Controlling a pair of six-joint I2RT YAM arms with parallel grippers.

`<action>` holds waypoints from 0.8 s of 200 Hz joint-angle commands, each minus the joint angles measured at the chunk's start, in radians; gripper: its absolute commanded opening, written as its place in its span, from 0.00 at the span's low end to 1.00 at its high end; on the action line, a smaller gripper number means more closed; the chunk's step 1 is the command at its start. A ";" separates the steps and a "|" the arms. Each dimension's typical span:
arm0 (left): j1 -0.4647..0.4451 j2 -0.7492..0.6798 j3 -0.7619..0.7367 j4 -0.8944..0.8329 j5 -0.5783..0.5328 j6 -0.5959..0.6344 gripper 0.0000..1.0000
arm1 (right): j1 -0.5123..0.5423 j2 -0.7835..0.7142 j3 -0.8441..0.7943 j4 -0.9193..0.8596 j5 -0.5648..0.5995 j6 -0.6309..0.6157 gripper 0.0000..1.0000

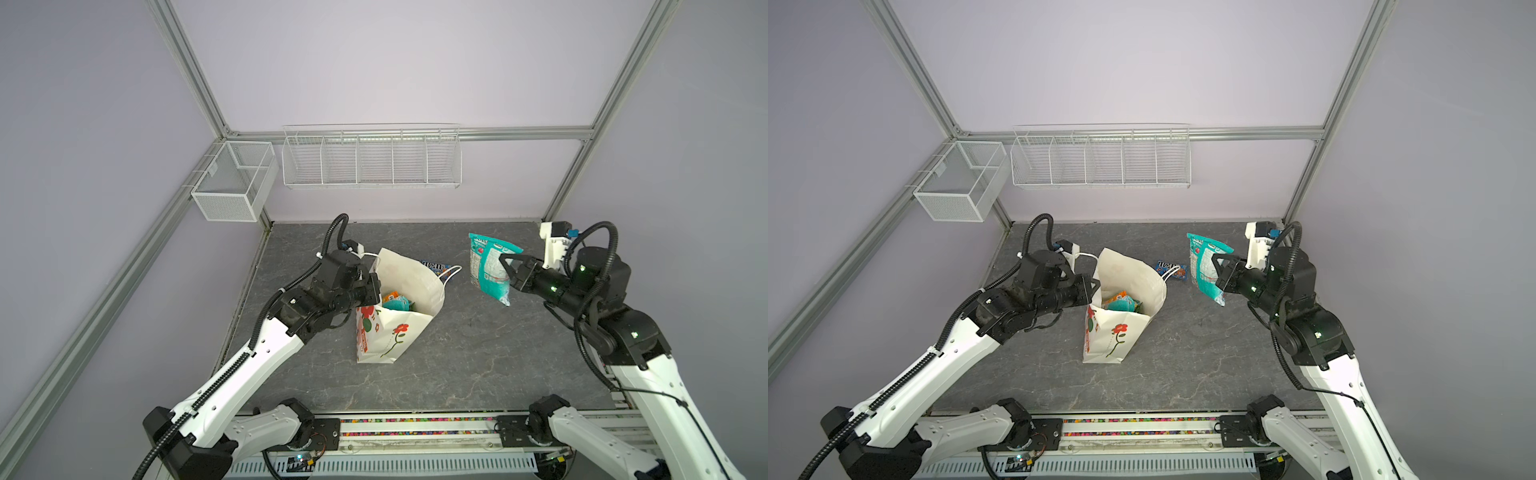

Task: Place the snacks into the paper bag
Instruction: 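Raise the teal packet with the right gripper up and away from the table, then carry the teal packet with the right gripper over the paper bag opening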

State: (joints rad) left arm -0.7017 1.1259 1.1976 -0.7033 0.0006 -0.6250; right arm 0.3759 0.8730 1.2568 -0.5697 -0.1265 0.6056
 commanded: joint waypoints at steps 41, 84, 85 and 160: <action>-0.010 -0.010 0.010 0.066 -0.008 -0.011 0.00 | 0.016 0.007 0.099 0.035 -0.025 0.042 0.07; -0.017 -0.016 -0.006 0.080 -0.008 -0.021 0.00 | 0.041 0.016 0.115 0.088 -0.052 0.088 0.07; -0.018 -0.016 -0.006 0.080 -0.008 -0.021 0.00 | 0.041 0.017 0.115 0.089 -0.053 0.089 0.07; -0.030 -0.028 -0.021 0.086 -0.010 -0.024 0.00 | 0.133 0.055 0.128 0.194 -0.083 0.144 0.07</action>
State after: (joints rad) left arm -0.7212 1.1240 1.1870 -0.6815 -0.0029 -0.6369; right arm 0.4816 0.9272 1.3479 -0.5026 -0.1844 0.7136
